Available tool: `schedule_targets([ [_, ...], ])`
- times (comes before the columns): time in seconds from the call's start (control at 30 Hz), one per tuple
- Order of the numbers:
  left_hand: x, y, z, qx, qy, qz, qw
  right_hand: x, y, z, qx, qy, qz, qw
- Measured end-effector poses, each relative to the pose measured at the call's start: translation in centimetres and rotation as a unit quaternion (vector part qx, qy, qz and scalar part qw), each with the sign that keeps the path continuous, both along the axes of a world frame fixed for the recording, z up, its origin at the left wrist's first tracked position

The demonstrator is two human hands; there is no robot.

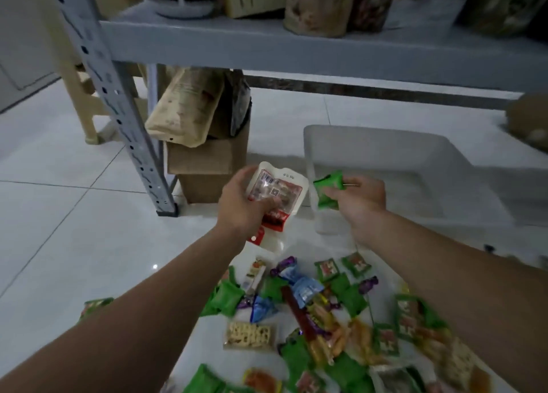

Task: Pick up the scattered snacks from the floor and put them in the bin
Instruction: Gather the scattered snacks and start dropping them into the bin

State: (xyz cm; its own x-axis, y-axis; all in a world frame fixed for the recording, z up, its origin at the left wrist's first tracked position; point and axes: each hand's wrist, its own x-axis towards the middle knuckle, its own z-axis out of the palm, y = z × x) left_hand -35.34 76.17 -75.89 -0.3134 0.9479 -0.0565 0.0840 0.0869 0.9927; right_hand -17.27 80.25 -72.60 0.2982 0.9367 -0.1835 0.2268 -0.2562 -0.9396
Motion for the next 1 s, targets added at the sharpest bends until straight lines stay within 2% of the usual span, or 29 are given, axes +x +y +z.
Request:
schedule_targets([
  [0.2,5.8,6.9,-0.6,-0.038,-0.022,-0.001,0.999,5.1,5.0,-1.6,0.007,0.005,-0.091,0.996],
  [0.4,11.6,12.6,-2.0,-0.071,-0.045,-0.021,0.996,8.8,8.5,-3.6,0.005,-0.001,-0.112,0.994],
  [0.5,13.9,14.8,-3.5,-0.089,-0.009,-0.016,0.996,10.5,9.5,-4.5,-0.006,0.007,-0.132,0.991],
  [0.6,15.3,16.5,-5.0,-0.091,-0.008,-0.024,0.996,12.0,10.0,-5.5,-0.009,0.006,-0.144,0.989],
  [0.73,15.6,17.4,-6.6,-0.098,0.068,-0.044,0.992,12.7,10.2,-6.5,-0.018,0.003,-0.134,0.991],
  [0.9,14.7,16.8,-6.7,-0.064,0.165,-0.064,0.982,11.9,11.1,-7.0,-0.020,-0.006,-0.120,0.993],
  [1.0,13.6,15.7,-6.1,-0.050,0.176,-0.073,0.980,11.6,11.4,-7.2,-0.021,-0.028,-0.114,0.993],
])
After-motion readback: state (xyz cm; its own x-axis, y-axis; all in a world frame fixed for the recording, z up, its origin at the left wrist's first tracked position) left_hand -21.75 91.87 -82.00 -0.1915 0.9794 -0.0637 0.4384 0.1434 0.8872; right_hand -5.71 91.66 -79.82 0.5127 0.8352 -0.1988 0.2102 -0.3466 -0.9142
